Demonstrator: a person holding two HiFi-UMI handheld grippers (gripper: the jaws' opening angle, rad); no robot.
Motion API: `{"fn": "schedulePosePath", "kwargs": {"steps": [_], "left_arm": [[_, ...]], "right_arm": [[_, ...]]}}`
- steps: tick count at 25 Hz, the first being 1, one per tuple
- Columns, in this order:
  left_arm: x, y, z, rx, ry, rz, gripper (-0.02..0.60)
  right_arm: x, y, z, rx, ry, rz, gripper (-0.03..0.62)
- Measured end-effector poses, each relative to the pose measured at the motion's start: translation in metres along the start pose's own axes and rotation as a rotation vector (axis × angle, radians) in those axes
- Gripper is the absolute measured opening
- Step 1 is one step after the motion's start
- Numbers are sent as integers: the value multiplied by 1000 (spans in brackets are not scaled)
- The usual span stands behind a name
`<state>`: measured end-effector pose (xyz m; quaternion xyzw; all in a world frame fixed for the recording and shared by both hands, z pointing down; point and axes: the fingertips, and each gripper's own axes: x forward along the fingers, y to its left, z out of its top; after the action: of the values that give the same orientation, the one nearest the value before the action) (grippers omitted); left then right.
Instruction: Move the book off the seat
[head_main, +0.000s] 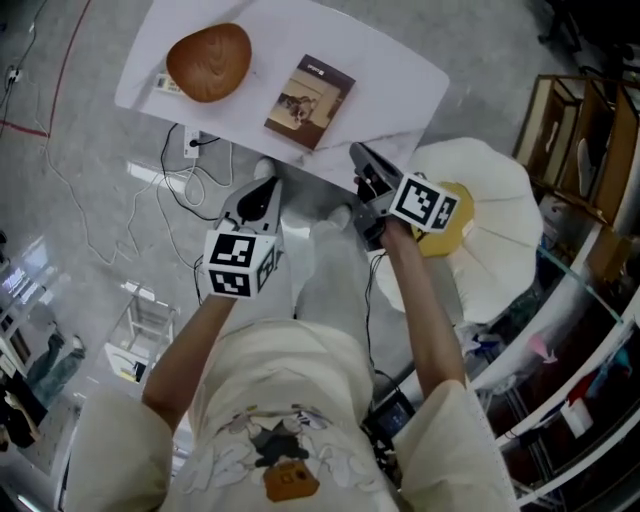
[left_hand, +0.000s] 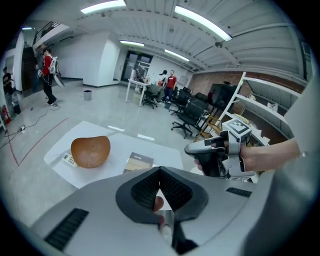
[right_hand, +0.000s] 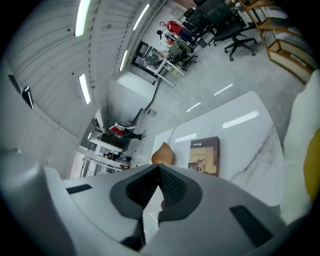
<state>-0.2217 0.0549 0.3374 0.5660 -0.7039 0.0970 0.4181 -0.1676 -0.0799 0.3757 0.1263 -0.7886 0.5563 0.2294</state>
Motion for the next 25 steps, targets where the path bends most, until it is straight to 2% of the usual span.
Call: {"fn": "schedulePosePath", "kwargs": {"steps": [6,15,19,25], "left_arm": [[-20,-34,12,63,-11,-28,12],[-57,-99,39,125,-28,-51,12],[-67,-136,60,151,-57,-110,12],[-86,-194,86,230,-94,-183,12]], "right_arm": [[-47,37,-1,12,-52,60,9],[-125,74,-4,-27,-71,142,8],[-163,87,9,-63,-98,158,8],[-223,108,21,-146,-148,127,9]]}}
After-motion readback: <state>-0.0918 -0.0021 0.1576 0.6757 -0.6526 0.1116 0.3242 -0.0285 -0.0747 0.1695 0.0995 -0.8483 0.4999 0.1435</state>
